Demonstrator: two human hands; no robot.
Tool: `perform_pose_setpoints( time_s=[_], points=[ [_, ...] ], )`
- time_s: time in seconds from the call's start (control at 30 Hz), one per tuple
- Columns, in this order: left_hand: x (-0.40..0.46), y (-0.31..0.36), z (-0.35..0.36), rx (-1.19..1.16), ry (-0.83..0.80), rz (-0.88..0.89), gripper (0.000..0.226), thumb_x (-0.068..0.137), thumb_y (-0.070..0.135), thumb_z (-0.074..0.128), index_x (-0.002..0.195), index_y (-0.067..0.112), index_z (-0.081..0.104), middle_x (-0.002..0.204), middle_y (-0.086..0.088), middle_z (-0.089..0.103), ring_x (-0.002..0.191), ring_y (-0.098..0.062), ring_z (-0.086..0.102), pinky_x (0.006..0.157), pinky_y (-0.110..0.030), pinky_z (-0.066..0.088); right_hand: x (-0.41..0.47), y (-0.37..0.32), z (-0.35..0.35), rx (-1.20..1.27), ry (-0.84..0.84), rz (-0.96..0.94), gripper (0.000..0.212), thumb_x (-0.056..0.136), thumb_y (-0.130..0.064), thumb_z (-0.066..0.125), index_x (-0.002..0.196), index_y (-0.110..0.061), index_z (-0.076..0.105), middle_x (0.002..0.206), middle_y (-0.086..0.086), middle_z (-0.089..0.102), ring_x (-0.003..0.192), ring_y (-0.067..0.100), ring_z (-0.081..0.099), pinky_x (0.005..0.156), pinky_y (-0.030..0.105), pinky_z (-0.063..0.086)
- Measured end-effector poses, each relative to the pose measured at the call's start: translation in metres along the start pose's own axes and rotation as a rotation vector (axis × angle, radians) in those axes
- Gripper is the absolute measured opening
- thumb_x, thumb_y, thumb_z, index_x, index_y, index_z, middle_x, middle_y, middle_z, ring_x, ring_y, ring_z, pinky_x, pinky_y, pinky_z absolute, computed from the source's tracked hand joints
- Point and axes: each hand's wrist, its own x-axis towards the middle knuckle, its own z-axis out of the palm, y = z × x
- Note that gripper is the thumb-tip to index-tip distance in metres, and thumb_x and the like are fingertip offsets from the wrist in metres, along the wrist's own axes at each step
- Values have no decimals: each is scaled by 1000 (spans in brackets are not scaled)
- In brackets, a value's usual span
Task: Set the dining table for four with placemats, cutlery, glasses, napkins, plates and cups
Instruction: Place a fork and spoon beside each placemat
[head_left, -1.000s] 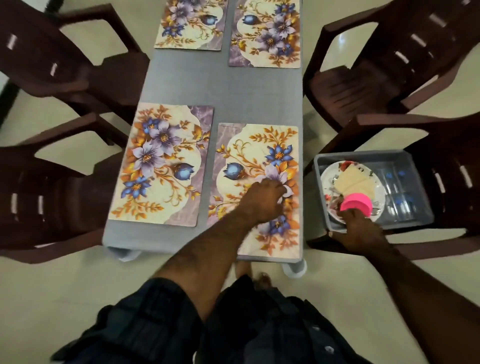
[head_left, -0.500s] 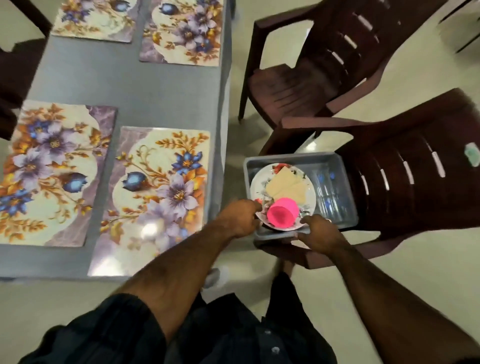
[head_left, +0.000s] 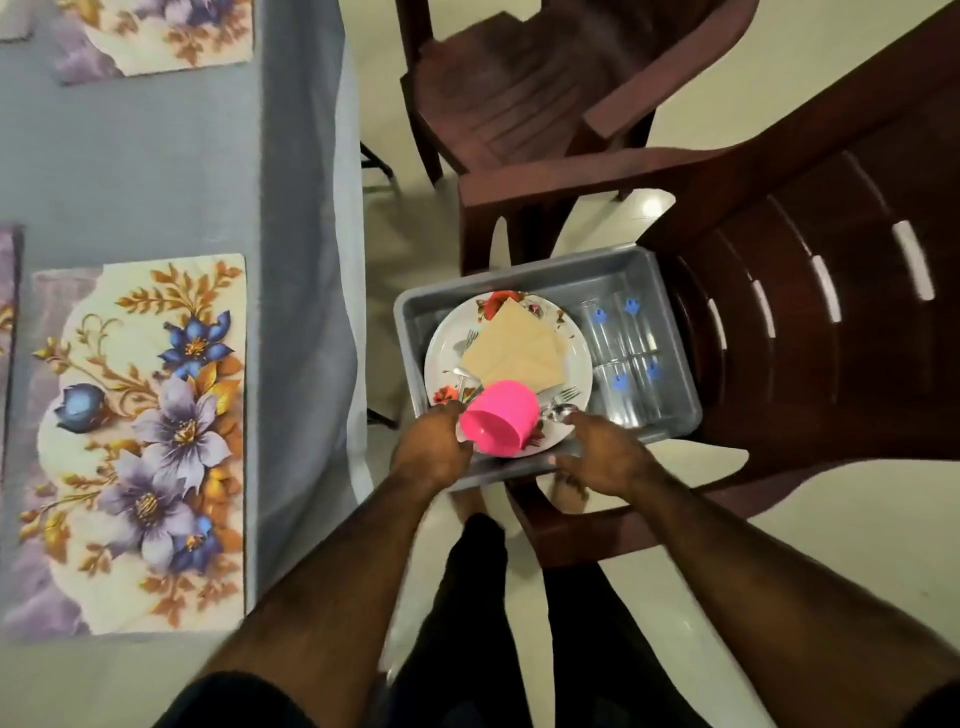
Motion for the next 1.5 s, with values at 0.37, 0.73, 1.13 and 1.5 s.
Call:
perform_pose_setpoints(
  time_s=[0.37,0.73,1.13,1.5],
  points=[
    [65,-3,32,41,-124,38,26,91,25,67,116,23,71,102,-3,76,95,-29,70,84,-36,58,60,-33,49,228,263,55,79,92,-32,67,160,-29,27,148,8,50,124,36,59,99,50,55],
    [130,154,57,-95,-236,368,63,85,20,76,145,34,59,125,8,72,101,-18,69,92,-38,59,47,79,-51,351,660,269,65,91,-18,70,152,-18,46,137,16,62,120,41,63,97,47,53],
    [147,139,63,141,-290,306,72,88,26,81,152,35,49,147,1,60,129,-27,59,109,-45,52,32,100,-75,8,440,251,123,63,-35,93,160,-25,18,158,13,32,136,48,45,100,66,48],
    [178,45,30,408,70,-33,111,70,79,75,152,16,35,151,-14,48,135,-38,47,109,-53,46,72,22,-98,-313,387,88,84,80,-50,74,152,-29,38,163,9,28,151,35,26,119,64,26]
  ],
)
